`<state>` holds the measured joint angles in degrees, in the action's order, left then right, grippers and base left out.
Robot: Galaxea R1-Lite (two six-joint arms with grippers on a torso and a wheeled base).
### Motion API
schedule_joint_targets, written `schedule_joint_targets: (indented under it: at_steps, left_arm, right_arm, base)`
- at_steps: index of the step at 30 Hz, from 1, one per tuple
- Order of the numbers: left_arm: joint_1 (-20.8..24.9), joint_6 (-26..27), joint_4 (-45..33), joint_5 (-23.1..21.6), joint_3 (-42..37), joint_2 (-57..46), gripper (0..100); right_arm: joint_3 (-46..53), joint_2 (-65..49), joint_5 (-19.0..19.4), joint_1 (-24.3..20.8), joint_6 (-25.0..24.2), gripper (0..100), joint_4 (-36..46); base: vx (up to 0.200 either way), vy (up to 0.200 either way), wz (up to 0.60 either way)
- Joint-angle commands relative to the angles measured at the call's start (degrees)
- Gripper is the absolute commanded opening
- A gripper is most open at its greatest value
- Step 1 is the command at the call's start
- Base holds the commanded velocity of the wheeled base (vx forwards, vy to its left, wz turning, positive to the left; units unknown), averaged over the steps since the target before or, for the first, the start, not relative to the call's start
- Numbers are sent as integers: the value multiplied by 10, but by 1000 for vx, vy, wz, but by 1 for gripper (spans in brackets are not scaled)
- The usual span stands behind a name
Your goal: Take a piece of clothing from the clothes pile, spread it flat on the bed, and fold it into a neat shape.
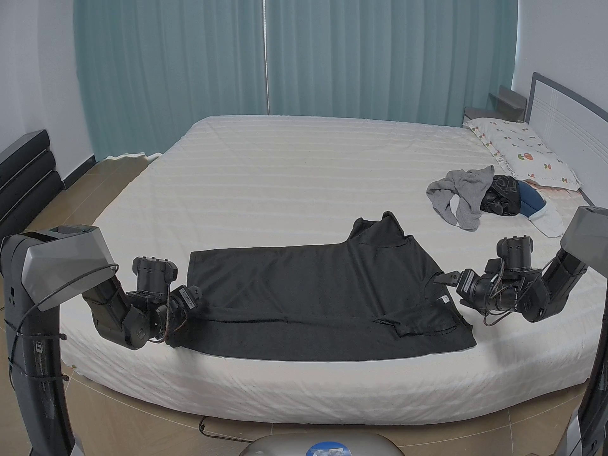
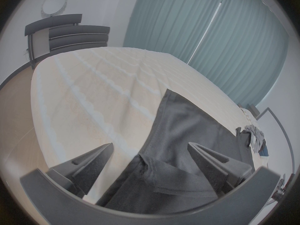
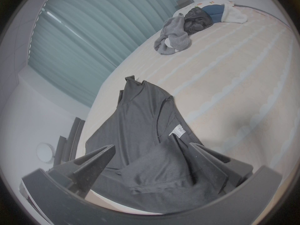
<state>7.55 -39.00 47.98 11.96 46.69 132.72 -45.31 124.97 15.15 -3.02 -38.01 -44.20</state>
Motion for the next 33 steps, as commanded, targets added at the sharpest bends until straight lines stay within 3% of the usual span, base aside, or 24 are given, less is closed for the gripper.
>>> schedule_joint_targets:
  at_steps: [1, 4, 8, 9, 12, 26, 33]
  left_arm:
    - [-25, -9, 0, -4, -15, -40, 100]
    - [-39, -20, 0, -21, -40, -73, 100]
    - [-43, -88, 0, -65, -78, -113, 100]
    - [-40, -141, 2, -109, -103, -128, 100]
    - [-41, -183, 5, -155, -122, -132, 100]
    - [-40, -250, 8, -240, -143, -120, 100]
    - [-40, -250, 9, -241, -145, -119, 100]
  right_arm:
    - [42, -67, 0, -16, -34, 100, 3]
    - [76, -85, -12, -42, -72, 100, 4]
    - [93, -82, -48, -69, -112, 100, 5]
    - [99, -77, -58, -81, -129, 100, 5]
    - [98, -60, -61, -86, -145, 100, 3]
    - [85, 1, -65, -104, -204, 100, 0]
    - [61, 36, -91, -110, -209, 100, -5]
  base:
    - [0, 0, 0]
    - [0, 0, 0]
    - [0, 0, 0]
    - [0, 0, 0]
    - [0, 0, 0]
    - [0, 0, 0]
    - [0, 0, 0]
